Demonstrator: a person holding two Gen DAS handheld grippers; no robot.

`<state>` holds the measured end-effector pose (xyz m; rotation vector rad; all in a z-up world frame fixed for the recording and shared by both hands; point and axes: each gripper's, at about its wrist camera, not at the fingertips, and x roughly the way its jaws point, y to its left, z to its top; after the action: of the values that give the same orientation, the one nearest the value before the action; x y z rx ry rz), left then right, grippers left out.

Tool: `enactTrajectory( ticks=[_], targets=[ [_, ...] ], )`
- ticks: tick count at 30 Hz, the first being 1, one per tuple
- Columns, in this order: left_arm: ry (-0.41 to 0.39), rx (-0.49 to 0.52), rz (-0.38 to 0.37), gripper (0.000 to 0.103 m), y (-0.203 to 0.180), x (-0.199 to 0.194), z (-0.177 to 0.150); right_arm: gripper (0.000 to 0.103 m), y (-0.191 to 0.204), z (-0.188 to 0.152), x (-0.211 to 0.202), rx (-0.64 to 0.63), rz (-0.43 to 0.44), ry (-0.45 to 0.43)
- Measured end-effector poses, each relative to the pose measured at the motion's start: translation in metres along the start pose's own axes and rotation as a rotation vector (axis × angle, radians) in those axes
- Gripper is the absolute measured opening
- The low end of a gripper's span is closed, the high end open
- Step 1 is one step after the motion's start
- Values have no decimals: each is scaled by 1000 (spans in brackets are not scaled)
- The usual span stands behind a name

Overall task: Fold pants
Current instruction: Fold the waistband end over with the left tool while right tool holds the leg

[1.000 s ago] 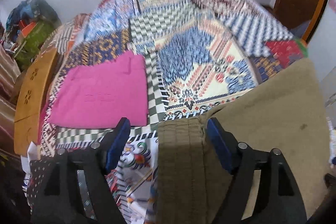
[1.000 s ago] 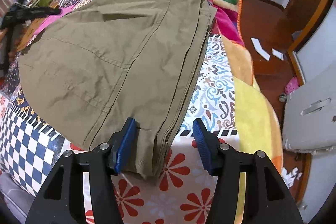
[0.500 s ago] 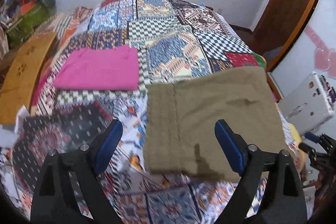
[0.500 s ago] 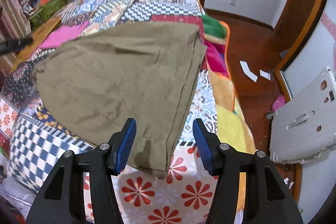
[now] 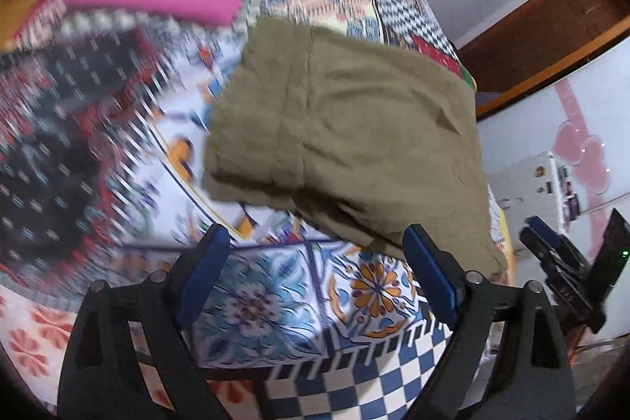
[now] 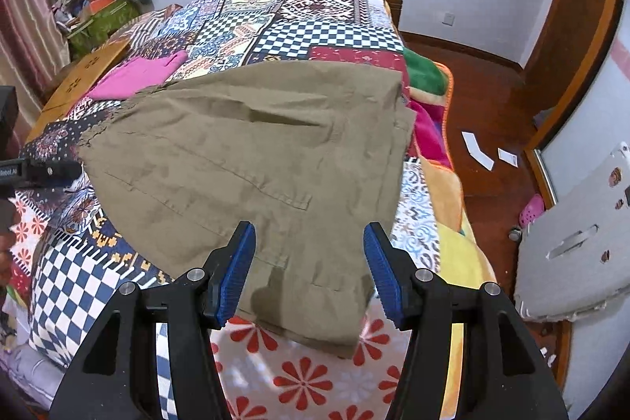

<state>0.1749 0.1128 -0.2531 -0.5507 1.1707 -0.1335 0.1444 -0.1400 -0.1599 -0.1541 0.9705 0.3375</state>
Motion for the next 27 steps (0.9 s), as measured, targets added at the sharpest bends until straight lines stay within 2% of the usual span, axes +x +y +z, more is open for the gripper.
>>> enactTrajectory(
  ticks=[4,7,10,13,16,20,27],
  targets=[
    [6,-35,-40,92,-3,10,1,53,7,2,9,-8,17,11],
    [7,-84,-121,93,-2,13,7,53,13,2,19,-23,11,25],
    [7,-133,-184,93,0,19,13,53,17,-1,36,-44,7,73],
    [-4,-166,-204,95,3,22,19,53,23,-10,50,-75,-2,120],
    [-26,-195,-211,95,4,27,25,53,26,-14,49,-96,-9,107],
    [-59,-230,-207,96,4,33,35,53,19,-15,50,-62,33,123],
    [-106,-242,-159,94,0,42,55,53,14,-18,52,-6,86,135]
  ],
)
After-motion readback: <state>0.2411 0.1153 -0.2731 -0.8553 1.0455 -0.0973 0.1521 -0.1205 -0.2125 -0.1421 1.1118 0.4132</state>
